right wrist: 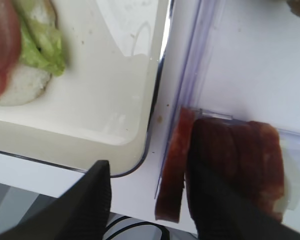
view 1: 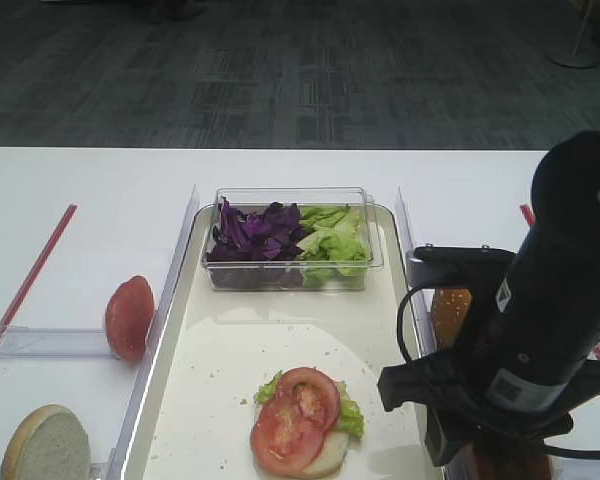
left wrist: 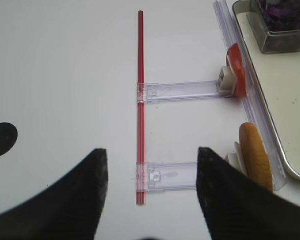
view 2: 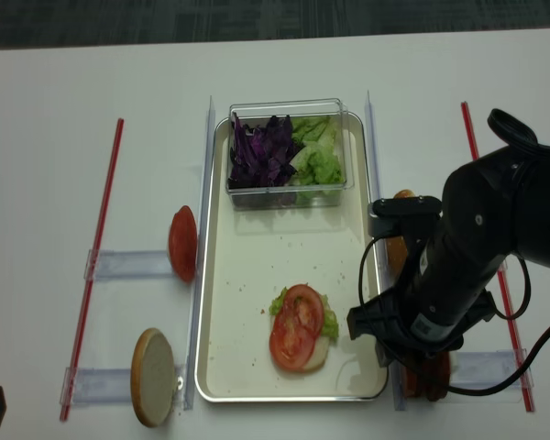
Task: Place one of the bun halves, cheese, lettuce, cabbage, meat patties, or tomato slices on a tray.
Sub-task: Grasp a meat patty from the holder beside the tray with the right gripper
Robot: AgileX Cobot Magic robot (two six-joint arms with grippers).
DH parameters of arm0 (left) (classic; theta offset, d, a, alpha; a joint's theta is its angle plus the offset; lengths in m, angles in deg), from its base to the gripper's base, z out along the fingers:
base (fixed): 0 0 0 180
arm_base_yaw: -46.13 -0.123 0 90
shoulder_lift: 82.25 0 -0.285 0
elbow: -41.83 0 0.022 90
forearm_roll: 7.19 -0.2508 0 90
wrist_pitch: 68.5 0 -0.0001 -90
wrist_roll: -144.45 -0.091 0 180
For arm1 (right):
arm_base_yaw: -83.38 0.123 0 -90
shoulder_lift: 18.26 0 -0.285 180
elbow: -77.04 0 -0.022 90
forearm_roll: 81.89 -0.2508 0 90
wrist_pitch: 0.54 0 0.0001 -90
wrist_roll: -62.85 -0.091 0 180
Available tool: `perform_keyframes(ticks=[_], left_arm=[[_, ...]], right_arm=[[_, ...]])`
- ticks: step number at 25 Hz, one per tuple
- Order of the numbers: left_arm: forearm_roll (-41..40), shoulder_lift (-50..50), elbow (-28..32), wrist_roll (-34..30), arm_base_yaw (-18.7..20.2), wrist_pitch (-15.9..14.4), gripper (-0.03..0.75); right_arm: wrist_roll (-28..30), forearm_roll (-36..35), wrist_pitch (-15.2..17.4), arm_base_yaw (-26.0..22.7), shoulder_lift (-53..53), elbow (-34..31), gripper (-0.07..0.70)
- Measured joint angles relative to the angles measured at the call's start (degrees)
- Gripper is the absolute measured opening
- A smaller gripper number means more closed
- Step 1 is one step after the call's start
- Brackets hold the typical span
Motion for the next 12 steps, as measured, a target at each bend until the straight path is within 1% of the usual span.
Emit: perform_keyframes(ticks=[7, 12], left_arm=[[0.0, 0.0, 0.0, 0.0, 0.0, 0.0, 0.366], [0.0, 0.0, 0.0, 0.0, 0.0, 0.0, 0.366]], right_arm=[[-0.3, 0.9, 0.1, 0.0, 0.0, 0.0, 0.323], [-0.3, 1.3, 0.2, 0.0, 0.0, 0.0, 0.251]])
